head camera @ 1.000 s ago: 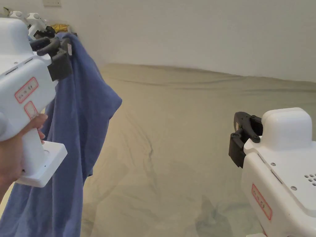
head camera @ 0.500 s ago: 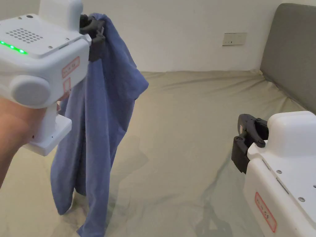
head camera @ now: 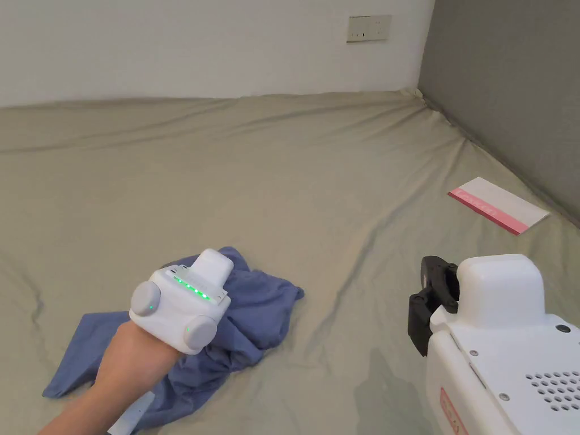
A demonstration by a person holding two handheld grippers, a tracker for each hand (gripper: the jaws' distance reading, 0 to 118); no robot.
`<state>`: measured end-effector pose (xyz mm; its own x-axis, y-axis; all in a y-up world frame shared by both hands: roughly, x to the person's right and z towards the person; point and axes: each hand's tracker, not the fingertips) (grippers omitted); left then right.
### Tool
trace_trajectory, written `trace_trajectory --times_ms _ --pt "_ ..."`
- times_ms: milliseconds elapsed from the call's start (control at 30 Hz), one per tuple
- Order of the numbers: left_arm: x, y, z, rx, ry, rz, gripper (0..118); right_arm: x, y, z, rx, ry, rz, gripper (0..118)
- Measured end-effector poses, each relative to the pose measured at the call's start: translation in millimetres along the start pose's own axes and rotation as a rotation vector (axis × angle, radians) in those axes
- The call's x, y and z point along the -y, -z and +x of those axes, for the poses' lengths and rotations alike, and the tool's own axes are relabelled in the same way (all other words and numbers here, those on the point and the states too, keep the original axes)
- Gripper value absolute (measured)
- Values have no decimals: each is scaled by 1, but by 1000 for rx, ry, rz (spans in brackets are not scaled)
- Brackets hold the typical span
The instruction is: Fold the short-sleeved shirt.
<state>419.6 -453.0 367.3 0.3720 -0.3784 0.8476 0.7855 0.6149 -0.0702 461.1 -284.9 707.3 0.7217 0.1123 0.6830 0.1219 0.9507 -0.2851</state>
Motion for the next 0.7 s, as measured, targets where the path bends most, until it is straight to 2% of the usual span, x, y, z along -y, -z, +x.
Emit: trace_trajectory --times_ms 67,133,167,200,233,267,300,367,500,667,700 --pt "15 4 -1 43 -75 -53 6 4 4 -2 1 -3 -17 1" --pt "22 0 -9 34 -135 -74 15 6 6 -5 -6 0 -28 1" --pt "23 -9 -14 33 -166 -52 29 6 6 -7 -13 -3 -31 1" --pt "24 -17 -20 31 -193 -25 73 6 5 -9 -18 -8 -32 1" --pt "25 -26 -28 33 -219 -7 107 4 4 -13 -24 -19 -28 1" --pt "25 -38 -37 34 -246 31 117 2 3 -16 -29 -29 -24 1" --pt "25 -58 -40 7 -282 101 110 -1 1 -19 -37 -39 -18 1" --pt "21 -89 -53 19 -316 158 111 -10 -4 -25 -57 -50 3 1" --pt "23 -188 -88 -19 -448 392 111 -38 -16 -39 -106 -79 75 1" --pt "36 -303 -103 -211 -500 647 110 -71 -34 -63 -164 -112 184 1" --pt "40 -323 -101 -334 -472 638 109 -75 -38 -68 -180 -123 209 1"
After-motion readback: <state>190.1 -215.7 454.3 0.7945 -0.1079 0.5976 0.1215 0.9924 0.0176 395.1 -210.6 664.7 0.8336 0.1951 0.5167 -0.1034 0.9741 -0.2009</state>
